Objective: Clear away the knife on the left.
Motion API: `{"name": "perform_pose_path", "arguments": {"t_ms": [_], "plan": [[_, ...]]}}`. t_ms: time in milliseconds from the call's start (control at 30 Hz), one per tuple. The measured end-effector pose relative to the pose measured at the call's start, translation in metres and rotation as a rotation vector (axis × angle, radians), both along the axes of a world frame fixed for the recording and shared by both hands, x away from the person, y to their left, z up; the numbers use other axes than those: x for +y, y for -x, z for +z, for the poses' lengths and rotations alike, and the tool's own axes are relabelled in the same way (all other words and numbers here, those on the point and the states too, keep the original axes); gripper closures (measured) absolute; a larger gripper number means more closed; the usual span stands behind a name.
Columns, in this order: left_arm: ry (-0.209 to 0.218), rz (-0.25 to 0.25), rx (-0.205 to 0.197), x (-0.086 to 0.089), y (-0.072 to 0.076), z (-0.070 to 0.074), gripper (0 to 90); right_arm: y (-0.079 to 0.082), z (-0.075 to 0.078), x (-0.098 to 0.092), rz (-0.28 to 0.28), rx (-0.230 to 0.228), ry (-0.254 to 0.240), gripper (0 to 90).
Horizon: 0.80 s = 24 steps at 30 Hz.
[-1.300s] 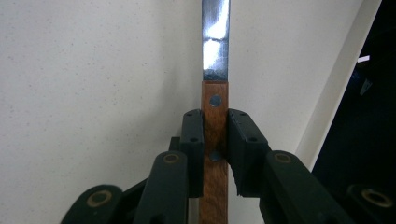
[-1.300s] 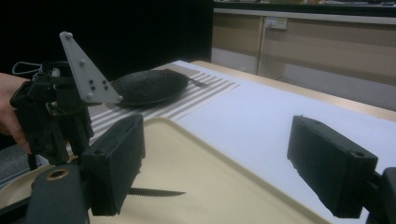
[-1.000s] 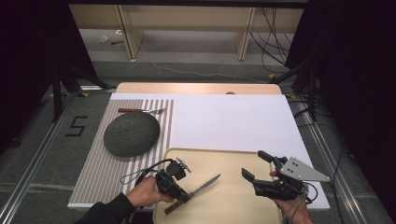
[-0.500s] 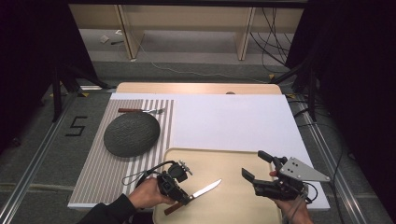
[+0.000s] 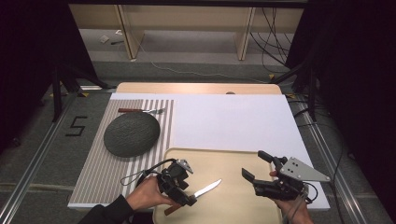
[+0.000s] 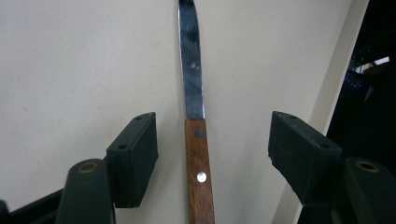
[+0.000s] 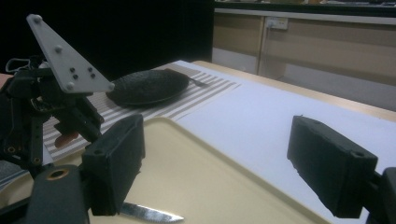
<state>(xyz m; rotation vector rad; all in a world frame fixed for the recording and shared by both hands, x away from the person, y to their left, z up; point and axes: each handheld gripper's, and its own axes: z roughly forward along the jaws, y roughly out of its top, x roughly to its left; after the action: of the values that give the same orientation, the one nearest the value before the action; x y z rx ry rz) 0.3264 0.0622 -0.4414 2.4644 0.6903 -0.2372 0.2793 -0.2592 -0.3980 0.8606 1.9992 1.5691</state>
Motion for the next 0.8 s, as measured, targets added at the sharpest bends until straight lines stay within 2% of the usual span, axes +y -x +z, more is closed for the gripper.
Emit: {"name": "perform_pose_path", "arguments": {"t_ms": [100, 200, 333, 533, 667, 800], "plan": [[0.014, -0.002, -0.047, 0.0, 0.001, 0.003, 42.7, 0.0, 0.0, 0.0, 0.001, 0.0, 0.0, 20.1], [0.019, -0.018, -0.064, -0.002, 0.002, 0.004, 57.4, 0.0, 0.0, 0.0, 0.001, 0.001, 0.001, 20.1], [-0.003, -0.061, -0.045, -0.008, 0.002, -0.001, 70.7, 0.0, 0.0, 0.001, 0.003, 0.002, 0.003, 20.1], [-0.033, -0.099, -0.01, -0.018, 0.001, -0.007, 84.0, 0.0, 0.0, 0.001, 0.006, 0.008, 0.007, 20.1], [-0.057, -0.111, 0.006, -0.023, 0.0, -0.012, 89.4, 0.0, 0.0, 0.001, 0.008, 0.01, 0.007, 20.1], [-0.085, -0.129, 0.005, -0.028, 0.0, -0.016, 89.6, 0.0, 0.0, 0.001, 0.008, 0.008, 0.007, 20.1]]}}
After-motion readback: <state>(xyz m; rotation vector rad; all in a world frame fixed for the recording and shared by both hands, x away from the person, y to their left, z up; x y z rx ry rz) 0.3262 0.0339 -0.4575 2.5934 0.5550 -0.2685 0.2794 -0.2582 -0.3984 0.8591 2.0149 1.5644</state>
